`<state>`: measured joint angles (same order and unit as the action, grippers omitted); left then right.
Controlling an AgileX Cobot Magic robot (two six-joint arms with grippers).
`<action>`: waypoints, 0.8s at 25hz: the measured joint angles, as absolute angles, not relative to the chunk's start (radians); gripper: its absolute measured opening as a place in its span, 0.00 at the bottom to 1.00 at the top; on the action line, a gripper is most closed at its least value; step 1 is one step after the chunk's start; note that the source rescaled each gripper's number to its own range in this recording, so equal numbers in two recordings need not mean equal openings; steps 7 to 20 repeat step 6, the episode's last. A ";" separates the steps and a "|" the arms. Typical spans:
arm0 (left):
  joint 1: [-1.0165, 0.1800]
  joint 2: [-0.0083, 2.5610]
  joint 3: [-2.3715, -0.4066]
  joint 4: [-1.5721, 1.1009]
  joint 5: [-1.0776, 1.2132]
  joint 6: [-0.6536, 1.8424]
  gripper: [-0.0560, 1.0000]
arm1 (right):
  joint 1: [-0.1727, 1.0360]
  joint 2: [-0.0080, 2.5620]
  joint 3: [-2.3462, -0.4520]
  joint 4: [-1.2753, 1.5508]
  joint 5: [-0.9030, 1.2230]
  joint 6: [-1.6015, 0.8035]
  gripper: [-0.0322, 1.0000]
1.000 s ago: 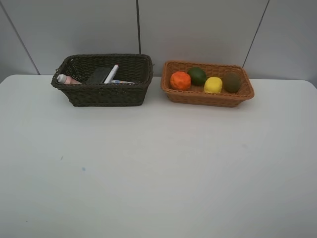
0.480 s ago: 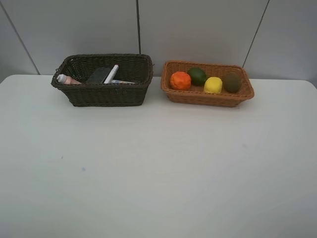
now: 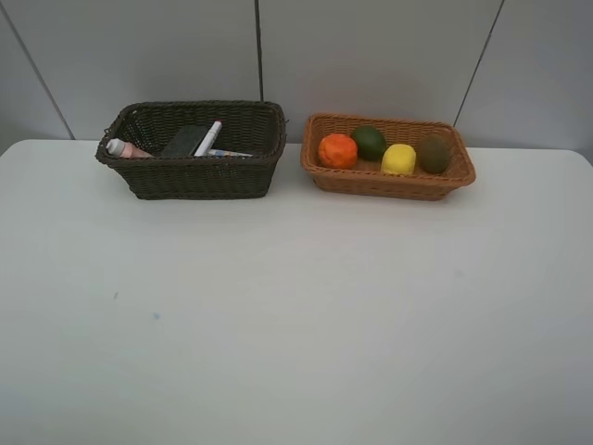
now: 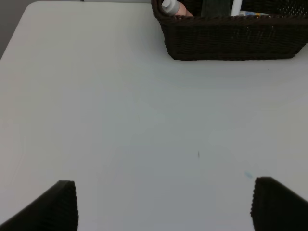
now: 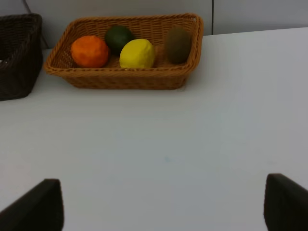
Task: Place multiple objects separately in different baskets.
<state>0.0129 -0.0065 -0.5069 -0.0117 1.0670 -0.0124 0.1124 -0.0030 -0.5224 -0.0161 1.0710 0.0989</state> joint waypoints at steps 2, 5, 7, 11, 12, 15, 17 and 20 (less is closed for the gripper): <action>0.013 -0.006 -0.507 -0.012 1.067 -0.012 0.94 | 0.112 -0.003 -0.522 -0.016 1.071 0.099 0.96; 0.013 -0.006 -0.507 -0.012 1.067 -0.012 0.94 | 0.112 -0.003 -0.522 -0.016 1.070 0.099 0.96; 0.013 -0.006 -0.507 -0.012 1.067 -0.012 0.94 | 0.112 -0.003 -0.522 -0.016 1.070 0.099 0.96; 0.013 -0.006 -0.507 -0.012 1.067 -0.012 0.94 | 0.112 -0.003 -0.522 -0.016 1.070 0.099 0.96; 0.013 -0.006 -0.507 -0.012 1.067 -0.012 0.94 | 0.112 -0.003 -0.522 -0.016 1.070 0.099 0.96; 0.013 -0.006 -0.507 -0.012 1.067 -0.012 0.94 | 0.112 -0.003 -0.522 -0.016 1.070 0.099 0.96; 0.013 -0.006 -0.507 -0.012 1.067 -0.012 0.94 | 0.112 -0.003 -0.522 -0.016 1.070 0.099 0.96; 0.013 -0.006 -0.507 -0.012 1.067 -0.012 0.94 | 0.112 -0.003 -0.522 -0.016 1.070 0.099 0.96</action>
